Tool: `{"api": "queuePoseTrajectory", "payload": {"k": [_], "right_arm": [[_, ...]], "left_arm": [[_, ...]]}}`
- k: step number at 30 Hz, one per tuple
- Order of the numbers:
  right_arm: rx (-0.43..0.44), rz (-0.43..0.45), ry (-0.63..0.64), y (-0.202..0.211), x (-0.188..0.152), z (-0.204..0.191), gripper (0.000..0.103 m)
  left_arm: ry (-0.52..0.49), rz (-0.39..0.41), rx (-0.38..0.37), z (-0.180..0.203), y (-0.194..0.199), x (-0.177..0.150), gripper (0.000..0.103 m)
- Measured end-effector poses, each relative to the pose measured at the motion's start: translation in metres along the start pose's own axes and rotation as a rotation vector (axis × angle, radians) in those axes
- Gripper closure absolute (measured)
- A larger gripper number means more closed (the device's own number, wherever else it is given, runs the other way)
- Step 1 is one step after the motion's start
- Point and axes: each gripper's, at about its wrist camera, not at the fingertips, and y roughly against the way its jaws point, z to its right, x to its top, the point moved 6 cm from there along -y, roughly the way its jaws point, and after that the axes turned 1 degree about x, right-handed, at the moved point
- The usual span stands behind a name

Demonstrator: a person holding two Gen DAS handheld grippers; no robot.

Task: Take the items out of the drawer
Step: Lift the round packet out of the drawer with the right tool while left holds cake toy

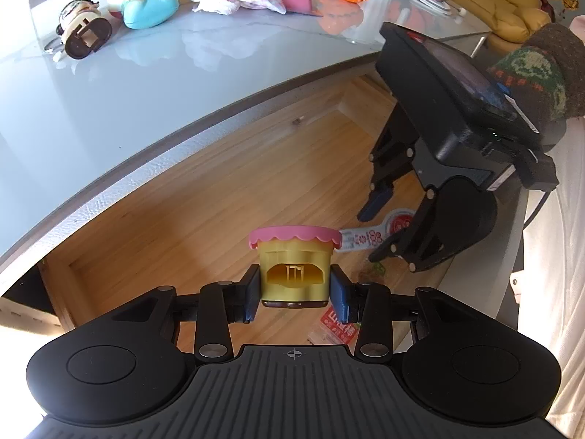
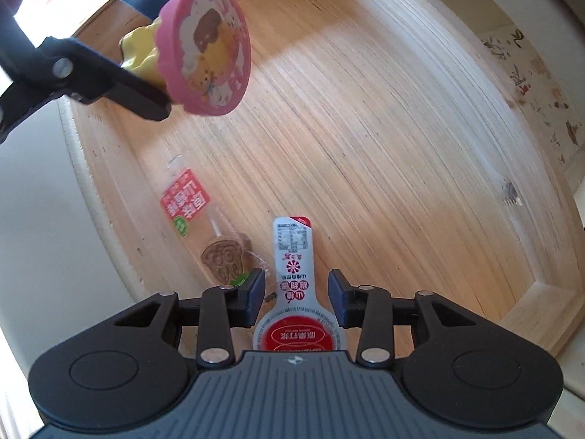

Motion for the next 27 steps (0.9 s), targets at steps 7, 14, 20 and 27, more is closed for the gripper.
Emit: {"api": "queuePoseTrajectory", "payload": {"k": [7, 14, 20, 27], "right_arm": [[-0.050, 0.006, -0.011, -0.007, 0.021, 0.004, 0.066], [-0.009, -0.023, -0.055, -0.004, 0.004, 0.008, 0.080], [-0.033, 0.104, -0.176, 0.042, -0.020, 0.016, 0.081], [-0.094, 0.392, -0.387, 0.124, -0.052, 0.002, 0.082]], "left_arm": [[0.008, -0.012, -0.002, -0.001, -0.003, 0.003, 0.060], [0.014, -0.009, -0.007, -0.003, -0.002, 0.004, 0.060], [0.017, -0.010, 0.002, -0.005, -0.002, 0.007, 0.060], [-0.064, 0.019, -0.002, 0.009, 0.000, 0.019, 0.060]]}}
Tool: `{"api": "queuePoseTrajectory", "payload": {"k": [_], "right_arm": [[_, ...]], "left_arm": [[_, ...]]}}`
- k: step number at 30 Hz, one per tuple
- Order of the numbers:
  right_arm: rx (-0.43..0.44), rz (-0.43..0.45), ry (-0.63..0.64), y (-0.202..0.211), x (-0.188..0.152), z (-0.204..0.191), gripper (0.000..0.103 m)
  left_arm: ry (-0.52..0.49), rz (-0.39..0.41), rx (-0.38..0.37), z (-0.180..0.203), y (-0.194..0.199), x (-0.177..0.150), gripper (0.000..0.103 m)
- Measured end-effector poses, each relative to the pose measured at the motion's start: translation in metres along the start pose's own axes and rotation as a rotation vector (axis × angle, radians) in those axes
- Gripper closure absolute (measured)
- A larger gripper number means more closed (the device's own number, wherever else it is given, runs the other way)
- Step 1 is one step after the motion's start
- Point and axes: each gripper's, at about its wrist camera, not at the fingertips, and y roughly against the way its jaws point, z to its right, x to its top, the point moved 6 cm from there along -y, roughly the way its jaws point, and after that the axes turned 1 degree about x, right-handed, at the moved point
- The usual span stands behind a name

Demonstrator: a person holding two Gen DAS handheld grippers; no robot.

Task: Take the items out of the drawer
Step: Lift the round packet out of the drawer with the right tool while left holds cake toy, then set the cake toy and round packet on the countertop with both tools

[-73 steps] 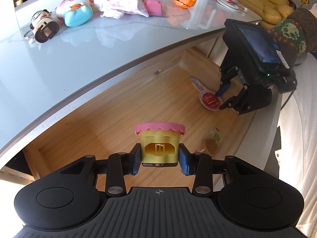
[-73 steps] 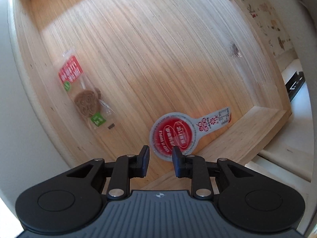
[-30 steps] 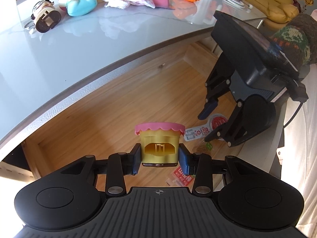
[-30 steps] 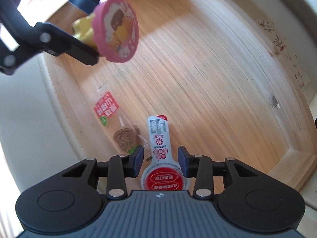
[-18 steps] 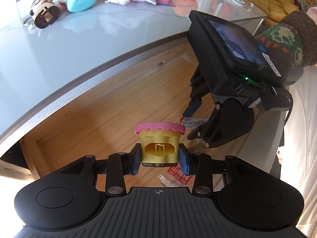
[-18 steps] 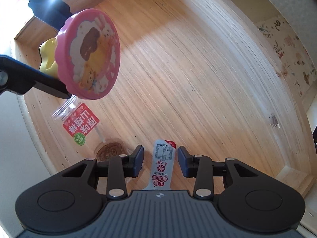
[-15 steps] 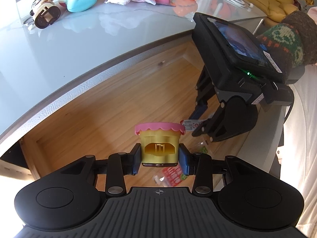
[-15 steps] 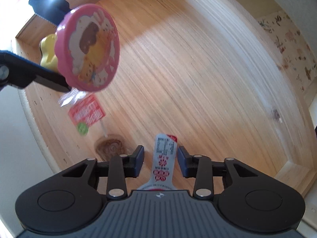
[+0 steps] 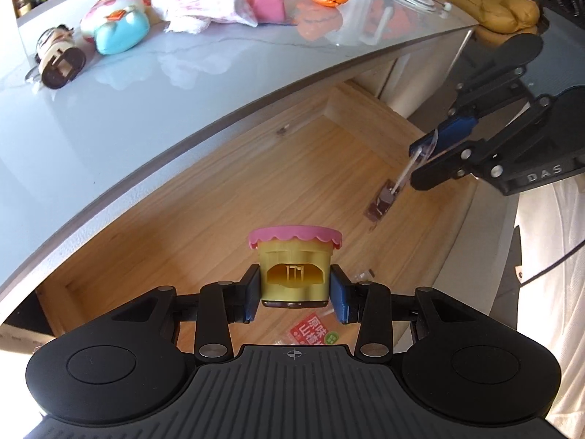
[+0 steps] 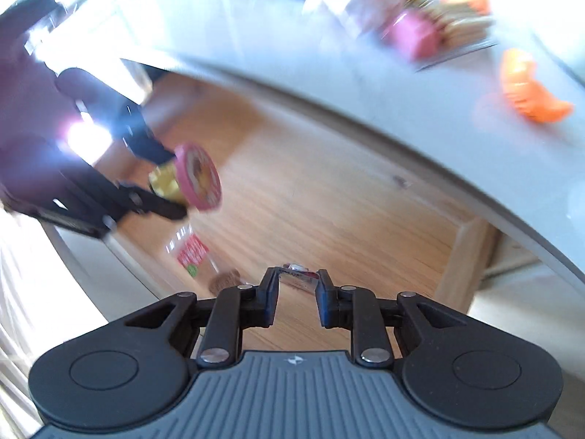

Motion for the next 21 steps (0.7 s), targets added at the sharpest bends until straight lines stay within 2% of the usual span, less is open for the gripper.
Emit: {"api": "queuePoseTrajectory", "payload": {"k": [6, 7, 12, 18, 21], "right_arm": [[-0.044, 0.226, -0.124, 0.042, 0.001, -0.001, 0.082], [-0.049, 0.257, -0.132, 0.060, 0.005, -0.002, 0.082], [-0.055, 0.384, -0.123, 0.104, 0.000, -0.004, 0.082], [-0.080, 0.482, -0.154, 0.122, -0.004, 0.007, 0.082], [-0.091, 0.509, -0.167, 0.133, -0.001, 0.013, 0.082]], "left_arm": [[-0.041, 0.050, 0.021, 0.012, 0.007, 0.007, 0.060], [-0.037, 0.061, 0.021, 0.012, 0.011, 0.008, 0.060], [0.069, 0.147, -0.016, 0.016, 0.048, 0.032, 0.060], [0.213, 0.346, 0.134, -0.021, 0.090, 0.099, 0.060], [0.231, 0.335, 0.187, -0.033, 0.065, 0.120, 0.060]]}}
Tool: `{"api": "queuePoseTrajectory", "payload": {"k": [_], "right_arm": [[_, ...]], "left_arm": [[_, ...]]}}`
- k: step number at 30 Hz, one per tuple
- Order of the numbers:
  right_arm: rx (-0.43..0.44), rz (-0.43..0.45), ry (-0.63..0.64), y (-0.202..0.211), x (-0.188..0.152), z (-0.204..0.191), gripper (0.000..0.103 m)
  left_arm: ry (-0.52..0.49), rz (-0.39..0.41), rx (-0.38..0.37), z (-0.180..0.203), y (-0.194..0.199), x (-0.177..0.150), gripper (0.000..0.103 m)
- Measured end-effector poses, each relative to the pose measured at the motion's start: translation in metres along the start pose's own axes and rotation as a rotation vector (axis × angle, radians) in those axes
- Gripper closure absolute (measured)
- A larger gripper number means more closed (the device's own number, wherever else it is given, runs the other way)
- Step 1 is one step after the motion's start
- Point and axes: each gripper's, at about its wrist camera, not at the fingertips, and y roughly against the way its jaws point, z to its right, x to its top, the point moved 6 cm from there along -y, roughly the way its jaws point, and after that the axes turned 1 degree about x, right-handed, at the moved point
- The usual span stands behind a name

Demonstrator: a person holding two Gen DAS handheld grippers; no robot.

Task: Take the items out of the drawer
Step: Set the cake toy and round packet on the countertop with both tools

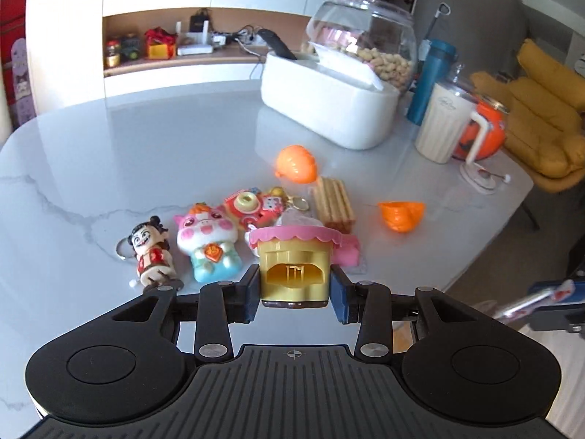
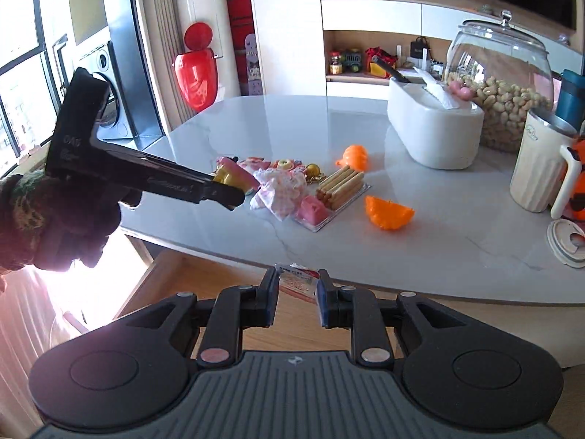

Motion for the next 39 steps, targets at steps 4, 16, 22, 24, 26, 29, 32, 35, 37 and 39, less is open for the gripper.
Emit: {"api": "queuePoseTrajectory", "payload": {"k": [4, 16, 22, 24, 26, 29, 32, 35, 37, 39], "right_arm": [[-0.013, 0.014, 0.016, 0.007, 0.007, 0.000, 0.082], [-0.060, 0.007, 0.049, 0.008, 0.040, 0.010, 0.082], [-0.036, 0.010, 0.037, -0.010, 0.089, 0.018, 0.082], [-0.007, -0.021, 0.014, -0.029, 0.101, 0.022, 0.082], [0.017, -0.067, -0.035, -0.052, 0.107, 0.028, 0.082], [0.098, -0.181, -0.174, -0.100, 0.109, 0.041, 0.082], [0.128, -0.212, -0.255, -0.138, 0.118, 0.048, 0.084], [0.049, -0.196, -0.201, -0.161, 0.134, 0.046, 0.085], [0.010, -0.181, -0.162, -0.167, 0.142, 0.042, 0.084], [-0.007, -0.167, -0.132, -0.166, 0.146, 0.035, 0.084]], "left_arm": [[0.008, -0.042, 0.083, -0.007, -0.032, -0.014, 0.057], [0.030, 0.253, 0.058, -0.025, 0.020, -0.014, 0.058], [0.088, 0.260, 0.075, -0.046, 0.042, -0.017, 0.058], [0.116, 0.274, 0.105, -0.057, 0.050, -0.016, 0.058], [0.142, 0.291, 0.114, -0.066, 0.060, -0.014, 0.059], [0.179, 0.297, 0.077, -0.072, 0.070, -0.012, 0.059], [0.184, 0.281, 0.038, -0.070, 0.072, -0.013, 0.059], [0.148, 0.259, 0.030, -0.063, 0.068, -0.016, 0.059], [0.127, 0.247, 0.028, -0.059, 0.066, -0.018, 0.059], [0.118, 0.234, 0.020, -0.056, 0.064, -0.020, 0.059]]}}
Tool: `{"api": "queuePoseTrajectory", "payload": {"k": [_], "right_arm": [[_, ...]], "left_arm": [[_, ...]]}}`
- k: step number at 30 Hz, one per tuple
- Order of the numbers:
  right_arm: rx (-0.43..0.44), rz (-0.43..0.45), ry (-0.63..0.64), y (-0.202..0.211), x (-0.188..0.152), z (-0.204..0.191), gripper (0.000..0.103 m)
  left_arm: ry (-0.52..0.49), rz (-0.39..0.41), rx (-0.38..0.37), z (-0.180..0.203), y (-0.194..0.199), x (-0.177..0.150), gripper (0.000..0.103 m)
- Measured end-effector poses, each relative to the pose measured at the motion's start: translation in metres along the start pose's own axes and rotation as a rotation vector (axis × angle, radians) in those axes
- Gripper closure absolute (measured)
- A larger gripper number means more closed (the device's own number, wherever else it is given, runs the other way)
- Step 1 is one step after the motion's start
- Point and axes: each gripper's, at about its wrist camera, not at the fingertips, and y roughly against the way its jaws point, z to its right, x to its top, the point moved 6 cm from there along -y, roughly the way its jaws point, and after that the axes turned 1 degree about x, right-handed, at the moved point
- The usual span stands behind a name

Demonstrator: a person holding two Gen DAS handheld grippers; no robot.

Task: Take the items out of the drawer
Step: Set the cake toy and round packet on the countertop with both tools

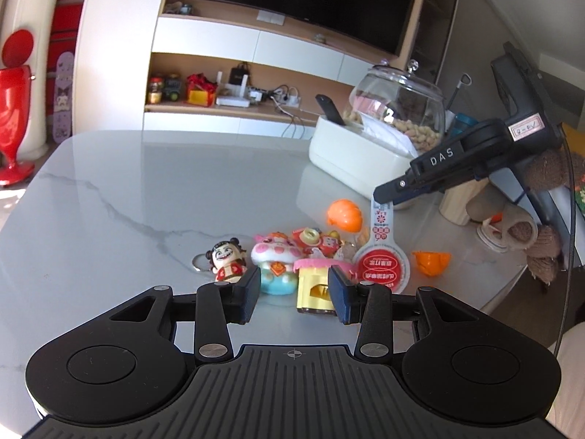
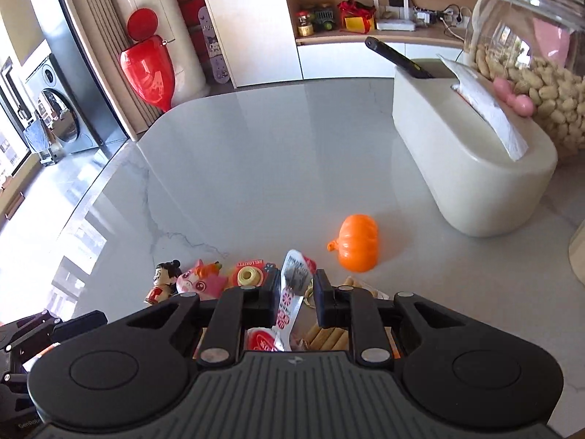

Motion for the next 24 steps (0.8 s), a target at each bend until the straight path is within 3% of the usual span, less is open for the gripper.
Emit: {"api": "queuePoseTrajectory", "payload": {"k": [6, 11, 14, 16, 21, 24], "right_arm": [[-0.039, 0.030, 0.092, 0.014, -0.001, -0.020, 0.078], [-0.055, 0.059, 0.095, 0.029, -0.005, -0.014, 0.073], [-0.058, 0.070, 0.133, 0.046, -0.026, -0.001, 0.073], [-0.065, 0.064, 0.198, 0.054, -0.044, 0.004, 0.066], [-0.021, 0.002, 0.263, 0.056, -0.096, 0.004, 0.064], [0.020, -0.082, 0.248, 0.047, -0.119, -0.003, 0.064]], "left_arm": [[-0.017, -0.015, -0.013, 0.007, -0.004, -0.003, 0.059], [-0.041, -0.028, -0.039, 0.014, -0.006, -0.005, 0.059], [-0.060, -0.040, -0.045, 0.018, -0.007, -0.009, 0.059], [-0.063, -0.054, -0.041, 0.020, -0.011, -0.012, 0.059], [-0.094, -0.103, -0.007, 0.031, -0.020, -0.019, 0.058], [-0.152, -0.127, 0.031, 0.039, -0.024, -0.027, 0.058]]}}
